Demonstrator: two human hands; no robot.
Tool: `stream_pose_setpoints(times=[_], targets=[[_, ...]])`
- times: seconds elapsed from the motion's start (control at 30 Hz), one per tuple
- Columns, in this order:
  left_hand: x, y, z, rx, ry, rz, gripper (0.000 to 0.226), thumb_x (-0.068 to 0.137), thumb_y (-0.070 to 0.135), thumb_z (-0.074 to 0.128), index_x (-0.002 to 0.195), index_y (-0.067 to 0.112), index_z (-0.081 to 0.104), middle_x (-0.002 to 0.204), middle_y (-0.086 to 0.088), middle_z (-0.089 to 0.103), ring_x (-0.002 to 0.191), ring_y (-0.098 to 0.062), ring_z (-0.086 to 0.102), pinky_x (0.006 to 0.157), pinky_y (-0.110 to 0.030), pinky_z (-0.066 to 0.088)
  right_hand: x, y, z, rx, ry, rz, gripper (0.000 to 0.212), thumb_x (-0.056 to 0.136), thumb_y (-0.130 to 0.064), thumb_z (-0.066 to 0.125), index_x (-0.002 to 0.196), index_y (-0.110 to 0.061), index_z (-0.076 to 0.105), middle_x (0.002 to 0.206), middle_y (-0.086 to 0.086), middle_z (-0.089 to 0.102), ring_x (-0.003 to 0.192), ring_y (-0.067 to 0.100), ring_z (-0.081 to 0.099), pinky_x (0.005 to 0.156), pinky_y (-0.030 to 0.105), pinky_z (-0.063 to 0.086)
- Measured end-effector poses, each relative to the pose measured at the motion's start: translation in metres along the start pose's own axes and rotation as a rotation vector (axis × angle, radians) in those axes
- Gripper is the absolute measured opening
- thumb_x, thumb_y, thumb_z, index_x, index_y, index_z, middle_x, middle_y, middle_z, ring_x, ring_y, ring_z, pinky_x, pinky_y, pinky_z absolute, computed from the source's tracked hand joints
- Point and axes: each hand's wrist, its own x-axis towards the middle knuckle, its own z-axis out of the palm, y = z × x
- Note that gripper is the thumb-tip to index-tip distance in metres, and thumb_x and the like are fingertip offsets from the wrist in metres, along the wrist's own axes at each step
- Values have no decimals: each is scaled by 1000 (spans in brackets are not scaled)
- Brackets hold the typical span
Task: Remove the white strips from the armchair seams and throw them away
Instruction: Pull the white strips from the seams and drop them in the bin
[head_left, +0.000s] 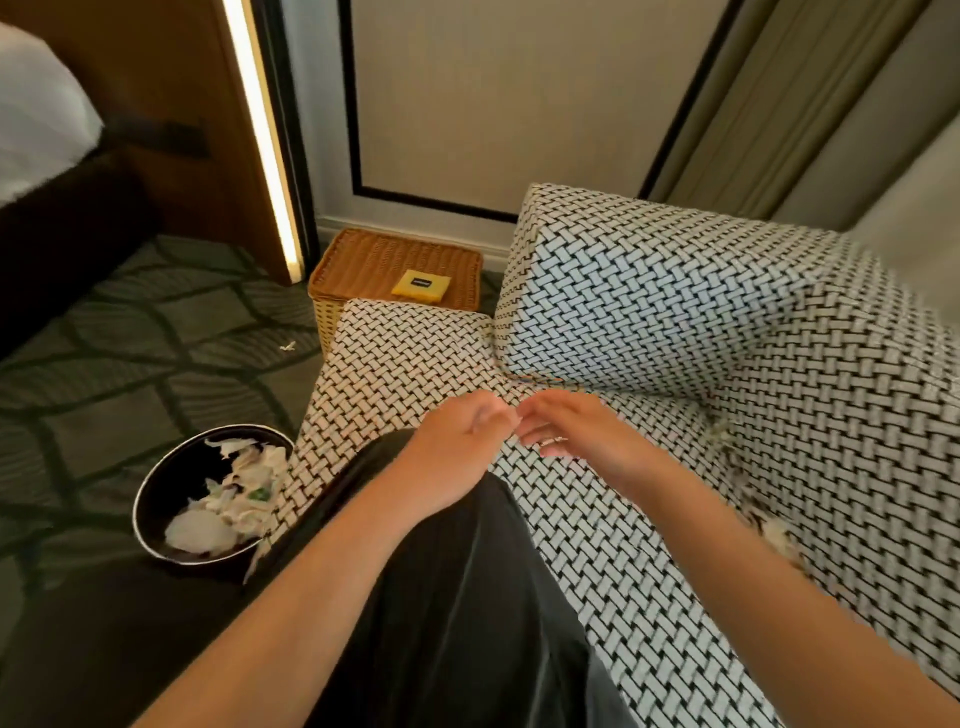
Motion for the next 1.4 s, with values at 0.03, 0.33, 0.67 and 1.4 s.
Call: stream_pose_setpoints(times=[0.03,0.33,0.67,1.4], targets=[[1,6,16,-8,-38,9,24,96,34,41,103,21,60,96,9,60,95,-5,56,82,-21,42,-10,13,-10,1,45,15,25,98,-24,40,108,-15,61,102,3,67,99,17,63,91,32,50],[-6,28,138,-123,-324,-9,40,97,30,37,105,-3,58,107,-14,63,98,-15,58,76,-18,42,-100,154,-59,-195,486,274,29,96,-24,45,119,-11,58,116,3,60,92,11,57,84,28,49],[-29,5,236,-312,-453,-263,24,97,25,39,87,17,59,94,1,64,89,-12,60,75,-26,47,-143,227,-75,-427,813,507,43,96,-24,46,134,-6,38,134,11,41,106,25,58,83,37,55],[-24,-22,227,-914,-313,-533,34,94,33,47,120,11,53,116,-15,60,104,-22,60,84,-35,52,-136,168,-7,-150,538,68,7,89,-7,56,89,-9,63,65,-12,55,49,-6,51,49,9,41]])
